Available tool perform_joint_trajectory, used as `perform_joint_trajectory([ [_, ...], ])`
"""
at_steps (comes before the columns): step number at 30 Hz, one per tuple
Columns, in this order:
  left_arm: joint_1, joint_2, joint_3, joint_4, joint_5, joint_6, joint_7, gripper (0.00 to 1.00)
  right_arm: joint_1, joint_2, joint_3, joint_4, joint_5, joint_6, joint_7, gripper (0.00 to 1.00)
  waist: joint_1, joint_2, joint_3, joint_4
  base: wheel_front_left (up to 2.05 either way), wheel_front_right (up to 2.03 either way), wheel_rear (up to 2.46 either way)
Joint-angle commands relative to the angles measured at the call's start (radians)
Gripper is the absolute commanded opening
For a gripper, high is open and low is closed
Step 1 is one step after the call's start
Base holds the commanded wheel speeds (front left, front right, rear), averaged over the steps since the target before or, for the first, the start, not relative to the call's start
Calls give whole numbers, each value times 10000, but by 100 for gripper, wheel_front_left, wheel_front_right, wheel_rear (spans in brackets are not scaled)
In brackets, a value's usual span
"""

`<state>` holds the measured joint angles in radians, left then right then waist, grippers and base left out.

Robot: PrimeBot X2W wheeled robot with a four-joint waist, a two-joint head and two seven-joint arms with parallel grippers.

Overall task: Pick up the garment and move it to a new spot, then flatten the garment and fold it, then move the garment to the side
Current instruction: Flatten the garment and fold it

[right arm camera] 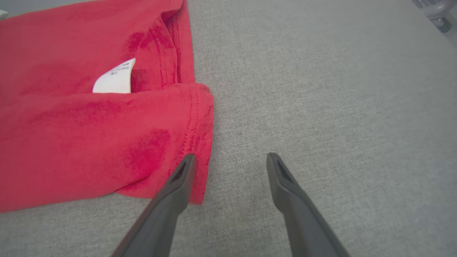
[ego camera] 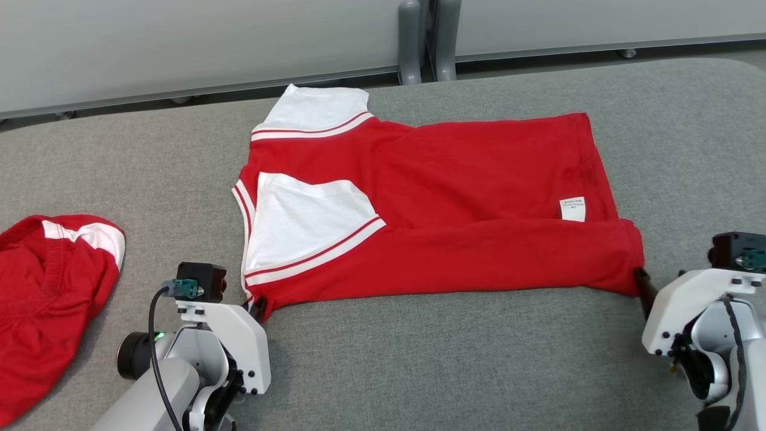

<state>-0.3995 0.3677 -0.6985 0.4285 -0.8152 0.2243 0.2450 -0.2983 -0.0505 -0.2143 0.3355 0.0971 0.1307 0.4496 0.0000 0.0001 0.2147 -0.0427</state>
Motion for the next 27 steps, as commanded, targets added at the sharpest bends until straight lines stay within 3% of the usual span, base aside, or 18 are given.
perform_joint_trajectory([
  [1, 221, 153, -59, 154, -32, 123, 98, 0, -196, -17, 115, 302, 130, 2, 329, 100, 0, -1, 69, 98, 0, 0, 0],
  [10, 20, 110, 58, 50, -96, 86, -91, 0, -743, 17, 567, 1293, 412, 7, 1069, 100, 0, -1, 298, 379, 0, 0, 0],
  [11, 5, 101, 55, 55, -93, 71, -120, 0, -762, 25, 596, 1366, 451, 11, 1113, 90, 0, -1, 307, 398, 0, 0, 0],
  [12, 5, 101, 55, 55, -93, 71, -120, 0, -762, 25, 596, 1366, 451, 11, 1113, 90, 0, -1, 307, 398, 0, 0, 0],
  [14, -2, 69, 41, 90, -132, 29, -138, 0, -812, 49, 693, 1467, 449, 13, 1168, 4, 0, -1, 314, 417, 0, 0, 0],
  [15, 7, 51, 23, 102, -142, 2, -145, 0, -840, 54, 762, 1465, 405, 13, 1124, 0, 0, -1, 305, 426, 0, 0, 0],
  [21, 438, 96, -74, 63, -116, -125, -390, 0, -561, -42, 535, 999, 347, 2, 771, 0, 0, -1, 11, 411, 0, 0, 0],
  [27, 1160, 246, 73, -518, -296, 2, -770, 0, 251, -33, 266, -126, 1456, 2, 603, 0, 0, -1, -553, 487, 0, 0, 0],
])
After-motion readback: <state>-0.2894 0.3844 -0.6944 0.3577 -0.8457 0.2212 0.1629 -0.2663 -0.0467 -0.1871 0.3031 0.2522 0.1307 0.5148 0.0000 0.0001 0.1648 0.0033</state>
